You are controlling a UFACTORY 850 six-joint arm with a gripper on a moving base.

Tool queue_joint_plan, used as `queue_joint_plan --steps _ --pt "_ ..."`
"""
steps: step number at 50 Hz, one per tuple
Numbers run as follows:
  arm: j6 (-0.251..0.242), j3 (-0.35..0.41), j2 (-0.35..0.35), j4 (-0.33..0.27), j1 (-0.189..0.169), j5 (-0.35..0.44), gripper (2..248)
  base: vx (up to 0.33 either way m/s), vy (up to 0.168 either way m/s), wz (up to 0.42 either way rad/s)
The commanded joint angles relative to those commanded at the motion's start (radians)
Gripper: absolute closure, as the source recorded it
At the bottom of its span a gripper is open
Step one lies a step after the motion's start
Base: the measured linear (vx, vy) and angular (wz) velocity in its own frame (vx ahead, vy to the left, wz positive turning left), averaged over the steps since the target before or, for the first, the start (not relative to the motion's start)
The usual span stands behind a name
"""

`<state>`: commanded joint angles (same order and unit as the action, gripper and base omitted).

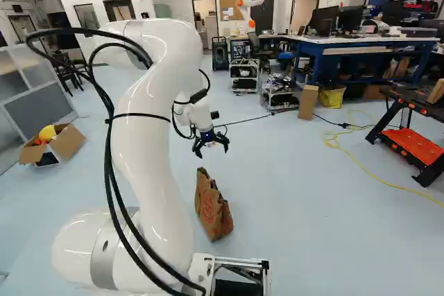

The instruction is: Pick up the grocery bag from the ground

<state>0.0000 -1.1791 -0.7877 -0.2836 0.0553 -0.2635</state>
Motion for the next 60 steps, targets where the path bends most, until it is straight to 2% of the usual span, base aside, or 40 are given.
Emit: queue_joint_plan --steps 16,26,40,60 --pt "0.0 -0.071 -0.114 -0.067 0.002 -0.099 3 0.0 0.0 0.0" --pt "0.0 -0.121 -0.186 -0.102 0.022 -0.141 3 0.0 0.0 0.0" --pt "0.0 -0.209 -0.293 -0.108 0.051 -0.102 3 0.0 0.0 0.0" --pt "0.0 -0.348 -0.444 -0.109 0.065 -0.092 3 0.0 0.0 0.0"
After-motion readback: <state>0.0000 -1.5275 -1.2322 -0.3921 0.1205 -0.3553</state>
